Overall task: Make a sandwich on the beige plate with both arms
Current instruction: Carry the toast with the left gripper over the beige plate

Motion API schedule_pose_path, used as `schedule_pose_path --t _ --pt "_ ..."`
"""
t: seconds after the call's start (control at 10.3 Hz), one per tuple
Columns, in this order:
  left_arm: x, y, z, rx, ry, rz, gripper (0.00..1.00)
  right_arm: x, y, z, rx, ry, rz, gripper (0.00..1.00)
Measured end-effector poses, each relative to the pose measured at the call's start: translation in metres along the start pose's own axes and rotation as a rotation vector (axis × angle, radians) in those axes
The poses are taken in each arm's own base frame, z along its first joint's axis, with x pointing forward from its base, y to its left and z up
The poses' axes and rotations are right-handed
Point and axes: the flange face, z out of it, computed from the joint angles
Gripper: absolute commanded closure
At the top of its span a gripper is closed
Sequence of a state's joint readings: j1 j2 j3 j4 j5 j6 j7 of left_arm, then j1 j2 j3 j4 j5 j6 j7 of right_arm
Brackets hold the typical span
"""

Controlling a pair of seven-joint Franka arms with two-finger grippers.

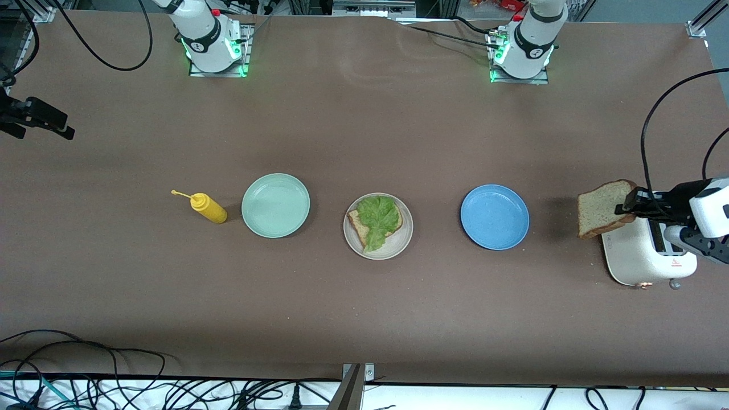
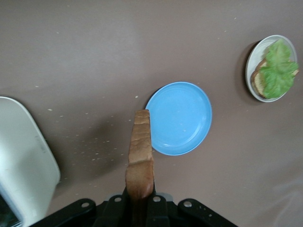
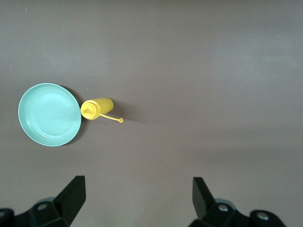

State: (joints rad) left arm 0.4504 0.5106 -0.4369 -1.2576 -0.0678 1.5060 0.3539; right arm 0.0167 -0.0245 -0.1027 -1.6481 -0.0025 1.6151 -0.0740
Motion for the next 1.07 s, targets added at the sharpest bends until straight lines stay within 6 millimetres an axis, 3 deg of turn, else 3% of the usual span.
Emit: schedule_pose_path --t 0.29,0.58,1.07 --pt "0.015 0.028 0.016 -0.115 0.004 -0.04 1.0 0.001 -0.01 0.0 -0.012 -0.002 -0.014 0.0" --pt "0.03 0.043 0.038 -0.229 -0.013 -0.095 1.0 0.001 -0.009 0.002 -0.012 -0.008 -0.013 0.0" --pt "0.068 0.145 0.098 -0.335 -0.145 -0.199 1.0 0.002 -0.01 0.004 -0.012 -0.014 -0.013 0.0"
